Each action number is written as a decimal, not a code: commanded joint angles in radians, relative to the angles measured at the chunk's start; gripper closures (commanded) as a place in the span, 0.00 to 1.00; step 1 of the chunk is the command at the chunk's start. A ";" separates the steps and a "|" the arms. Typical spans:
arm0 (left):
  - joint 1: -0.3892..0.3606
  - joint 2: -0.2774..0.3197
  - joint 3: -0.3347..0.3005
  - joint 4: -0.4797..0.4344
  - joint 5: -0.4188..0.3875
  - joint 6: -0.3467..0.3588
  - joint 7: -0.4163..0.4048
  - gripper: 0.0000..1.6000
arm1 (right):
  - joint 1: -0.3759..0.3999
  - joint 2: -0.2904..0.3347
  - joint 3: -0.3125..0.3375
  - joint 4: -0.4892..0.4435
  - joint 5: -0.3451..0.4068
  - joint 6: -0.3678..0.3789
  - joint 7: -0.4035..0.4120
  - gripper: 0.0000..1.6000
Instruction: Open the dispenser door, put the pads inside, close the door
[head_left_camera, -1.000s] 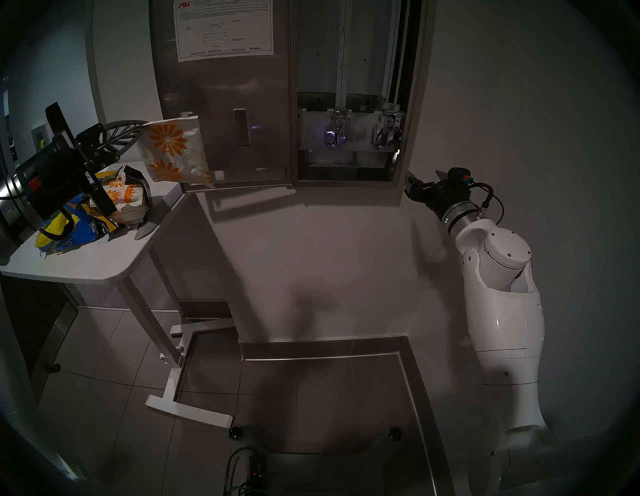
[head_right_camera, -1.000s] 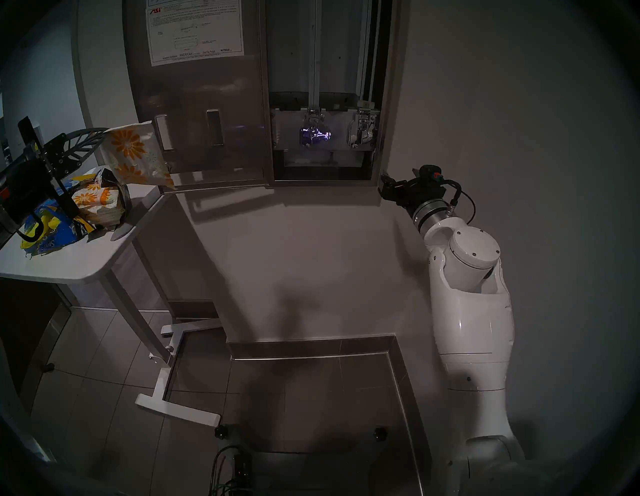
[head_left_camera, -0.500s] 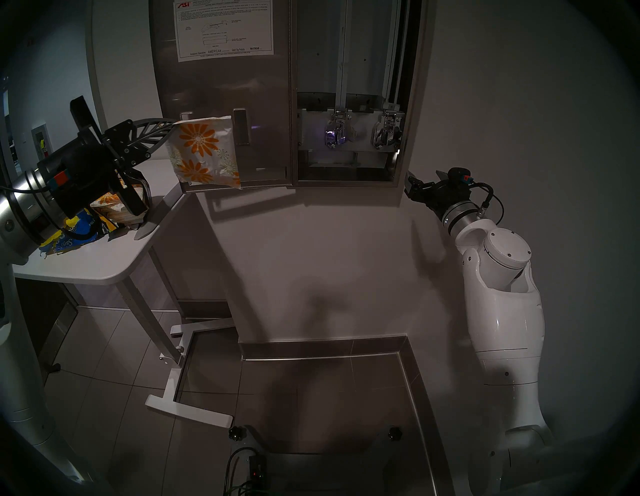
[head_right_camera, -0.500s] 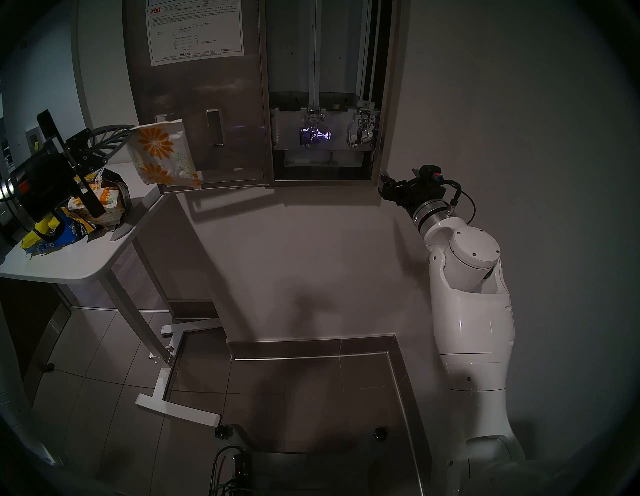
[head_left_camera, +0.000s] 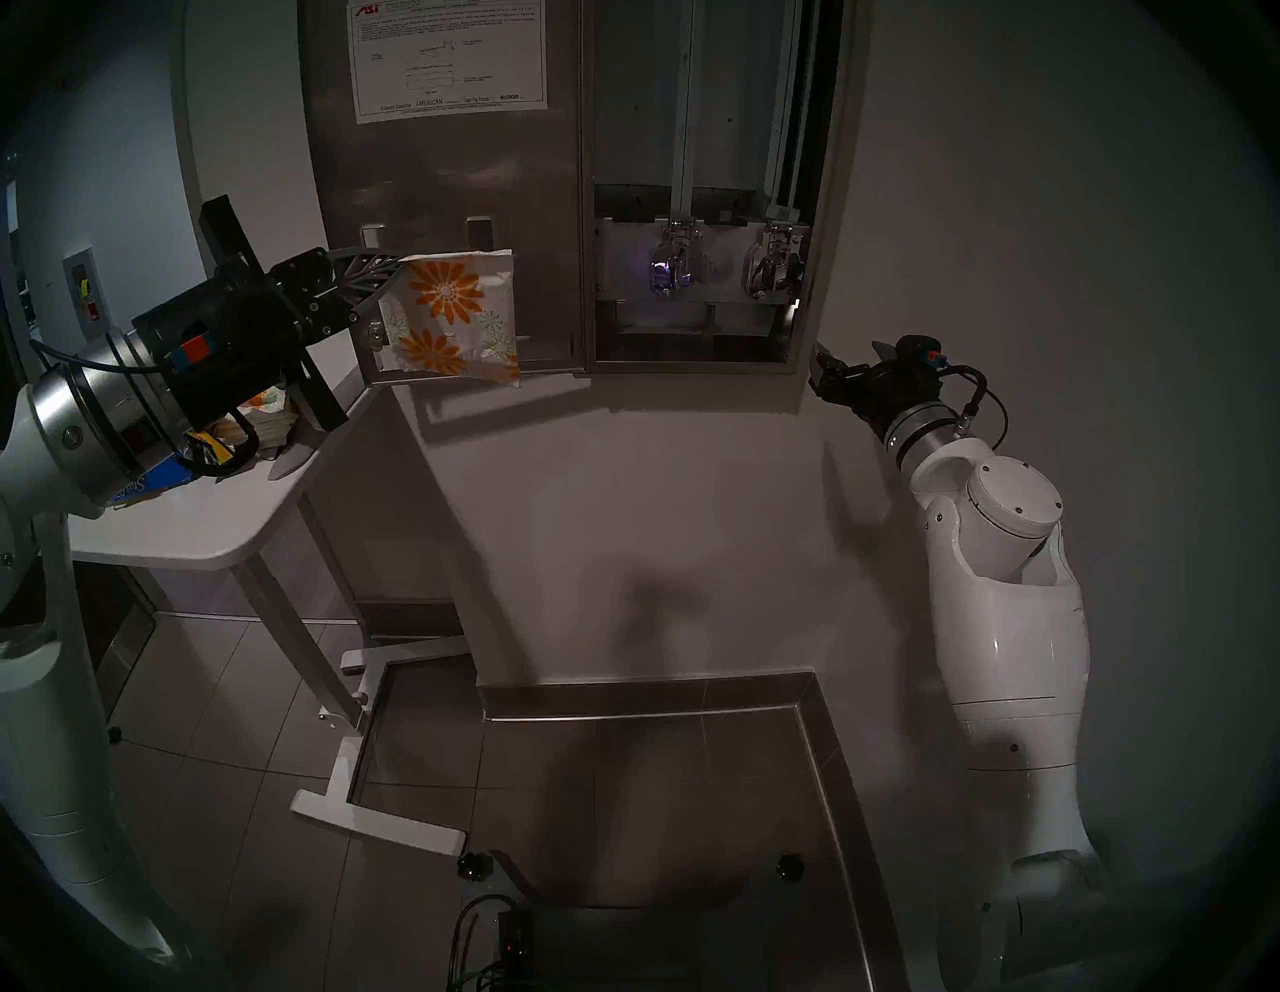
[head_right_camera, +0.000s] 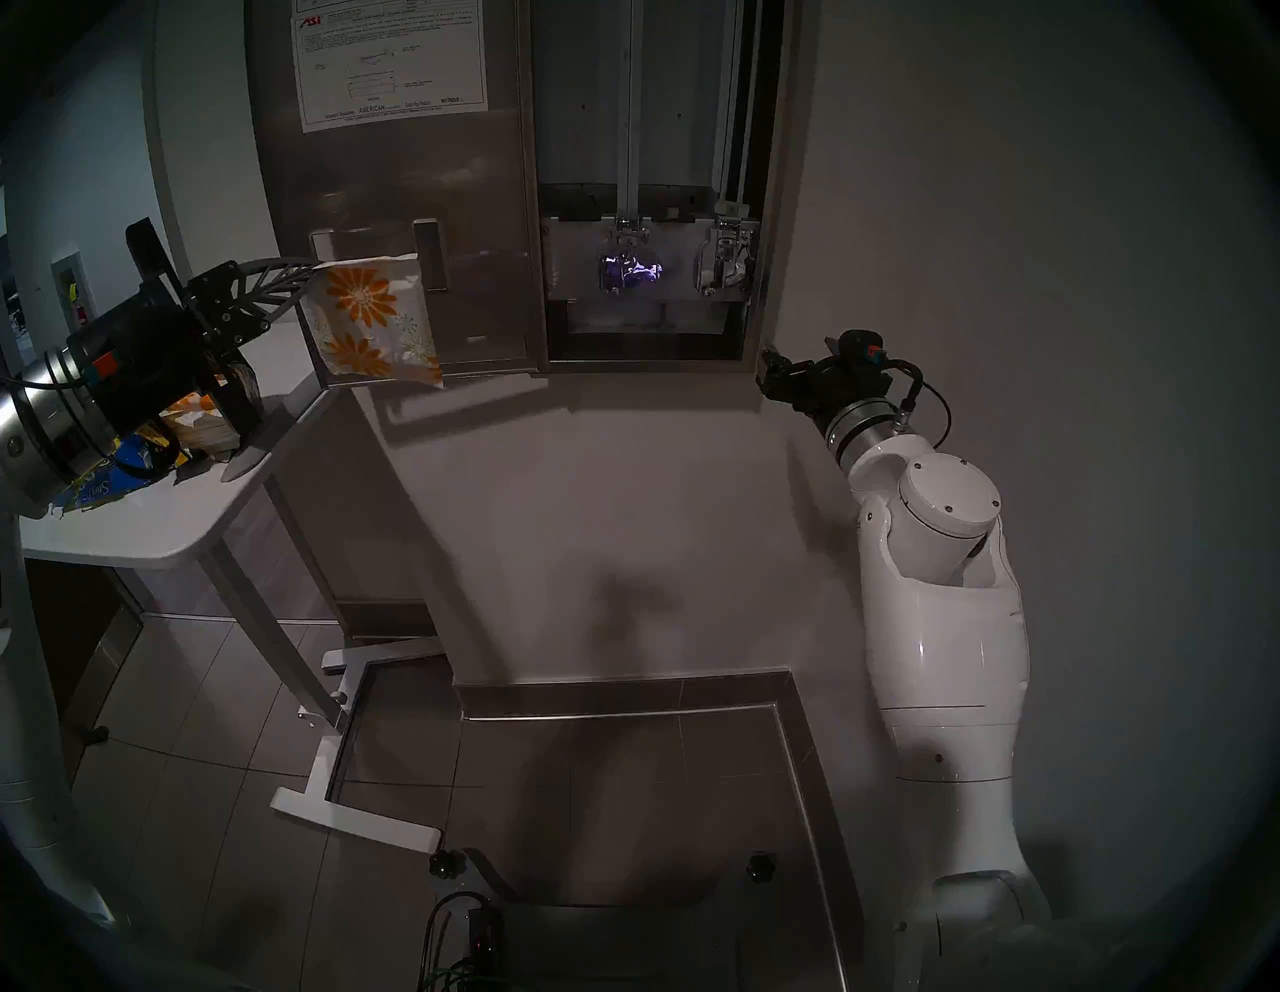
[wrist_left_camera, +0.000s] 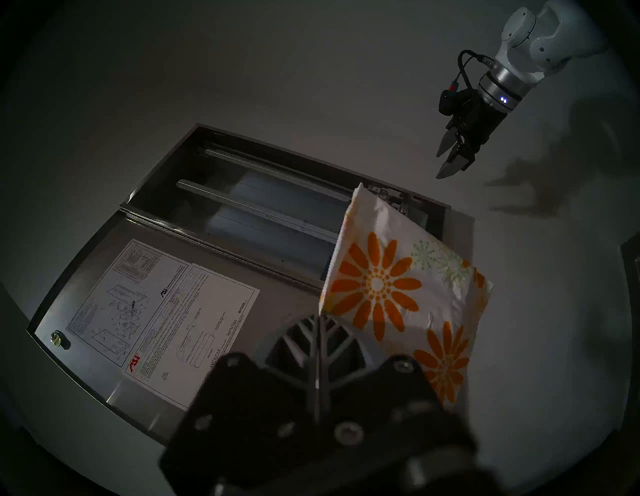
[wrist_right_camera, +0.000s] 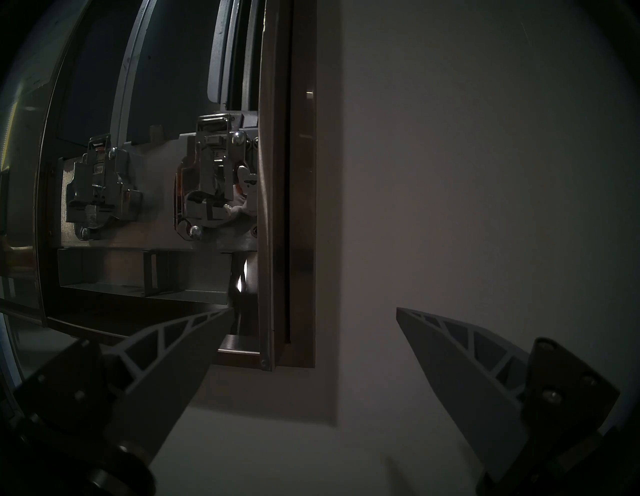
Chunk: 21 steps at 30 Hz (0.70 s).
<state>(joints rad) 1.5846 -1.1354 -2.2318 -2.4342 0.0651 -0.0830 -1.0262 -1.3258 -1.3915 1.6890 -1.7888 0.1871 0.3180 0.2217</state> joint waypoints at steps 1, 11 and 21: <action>-0.032 0.000 -0.005 -0.009 0.001 -0.001 0.023 1.00 | 0.027 0.004 0.002 -0.033 -0.002 -0.013 -0.002 0.00; -0.036 -0.001 -0.002 -0.009 0.007 0.002 0.023 1.00 | 0.027 0.005 0.001 -0.033 -0.001 -0.013 -0.003 0.00; -0.036 -0.002 -0.002 -0.009 0.006 0.001 0.022 1.00 | 0.027 0.006 0.000 -0.033 0.001 -0.014 -0.004 0.00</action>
<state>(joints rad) 1.5714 -1.1341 -2.2292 -2.4342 0.0765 -0.0783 -1.0215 -1.3261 -1.3889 1.6870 -1.7888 0.1901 0.3180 0.2190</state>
